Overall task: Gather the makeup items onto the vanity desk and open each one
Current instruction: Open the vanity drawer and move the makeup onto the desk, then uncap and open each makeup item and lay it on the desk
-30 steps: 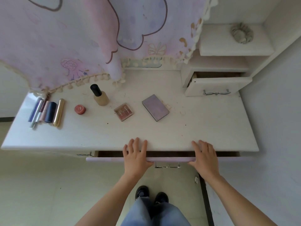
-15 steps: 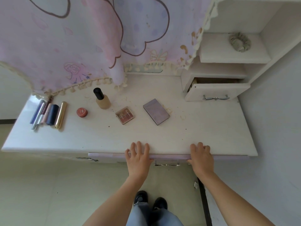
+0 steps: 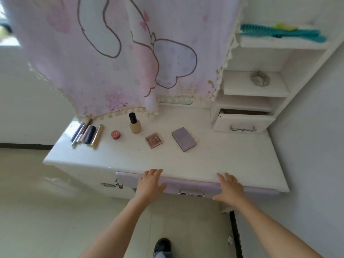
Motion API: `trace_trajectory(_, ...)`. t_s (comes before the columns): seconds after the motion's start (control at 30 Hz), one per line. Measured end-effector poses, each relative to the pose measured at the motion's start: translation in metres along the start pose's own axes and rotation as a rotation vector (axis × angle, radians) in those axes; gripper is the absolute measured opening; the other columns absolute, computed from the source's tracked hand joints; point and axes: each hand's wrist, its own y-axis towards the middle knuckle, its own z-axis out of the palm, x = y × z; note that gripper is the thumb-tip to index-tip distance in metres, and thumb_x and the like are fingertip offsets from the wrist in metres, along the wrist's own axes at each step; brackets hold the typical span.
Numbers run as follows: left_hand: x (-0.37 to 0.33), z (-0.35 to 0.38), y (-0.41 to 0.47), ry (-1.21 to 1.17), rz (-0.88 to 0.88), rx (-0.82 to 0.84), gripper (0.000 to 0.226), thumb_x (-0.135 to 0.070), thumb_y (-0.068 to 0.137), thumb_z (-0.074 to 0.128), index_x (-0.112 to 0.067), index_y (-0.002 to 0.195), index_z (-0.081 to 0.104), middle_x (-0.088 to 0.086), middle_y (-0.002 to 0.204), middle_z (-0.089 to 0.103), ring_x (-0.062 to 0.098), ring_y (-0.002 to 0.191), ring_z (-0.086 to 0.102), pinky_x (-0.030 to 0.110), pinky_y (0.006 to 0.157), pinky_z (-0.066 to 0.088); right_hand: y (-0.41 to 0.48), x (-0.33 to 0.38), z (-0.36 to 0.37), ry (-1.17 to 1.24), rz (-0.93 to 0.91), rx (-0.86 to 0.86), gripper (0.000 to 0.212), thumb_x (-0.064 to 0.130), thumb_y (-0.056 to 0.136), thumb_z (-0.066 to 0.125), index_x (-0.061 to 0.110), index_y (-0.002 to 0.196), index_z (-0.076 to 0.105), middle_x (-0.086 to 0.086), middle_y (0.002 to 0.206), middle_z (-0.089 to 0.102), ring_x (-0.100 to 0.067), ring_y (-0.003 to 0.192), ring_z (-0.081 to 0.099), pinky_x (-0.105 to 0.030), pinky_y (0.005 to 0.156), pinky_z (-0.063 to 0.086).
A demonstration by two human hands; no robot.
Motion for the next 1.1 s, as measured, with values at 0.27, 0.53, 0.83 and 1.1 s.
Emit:
trace_trajectory(0.27, 0.02, -0.023, -0.093, -0.111, -0.221, -0.298, 0.052, -0.034, 0.092, 0.048, -0.018, 0.14, 0.034, 0.001, 0.143, 0.041, 0.021, 0.131, 0.036, 0.032, 0.107, 0.031, -0.039, 0.046, -0.031, -0.031, -0.396, -0.215, 0.06, 0.041, 0.088, 0.054, 0.02, 0.14, 0.033, -0.004, 0.151, 0.025, -0.021, 0.14, 0.02, -0.03, 0.111, 0.024)
trace_trajectory(0.53, 0.078, -0.072, -0.161, -0.149, -0.471, -0.558, 0.052, -0.035, 0.089, 0.053, -0.017, 0.136, 0.041, 0.003, 0.137, 0.047, 0.019, 0.129, 0.039, 0.031, 0.102, 0.035, -0.055, 0.157, -0.059, -0.111, -0.756, -0.261, 0.049, 0.037, 0.089, 0.051, 0.021, 0.134, 0.042, 0.0, 0.146, 0.035, -0.016, 0.136, 0.028, -0.027, 0.109, 0.026)
trace_trajectory(0.83, 0.17, -0.117, -0.184, -0.177, -0.65, -0.653, 0.05, -0.034, 0.091, 0.048, -0.018, 0.138, 0.038, 0.0, 0.139, 0.043, 0.018, 0.13, 0.036, 0.03, 0.102, 0.033, -0.04, 0.284, -0.074, -0.167, -0.9, -0.29, 0.049, 0.042, 0.087, 0.052, 0.022, 0.131, 0.045, 0.002, 0.141, 0.04, -0.017, 0.134, 0.03, -0.032, 0.107, 0.029)
trace_trajectory(1.1, 0.277, -0.181, -0.136, -0.163, -0.588, -0.551, 0.043, -0.035, 0.094, 0.042, -0.021, 0.135, 0.039, -0.003, 0.138, 0.043, 0.014, 0.128, 0.036, 0.027, 0.103, 0.031, -0.002, 0.399, -0.075, -0.137, -0.802, -0.321, 0.035, 0.041, 0.087, 0.05, 0.027, 0.118, 0.054, 0.006, 0.128, 0.05, -0.016, 0.121, 0.041, -0.03, 0.096, 0.034)
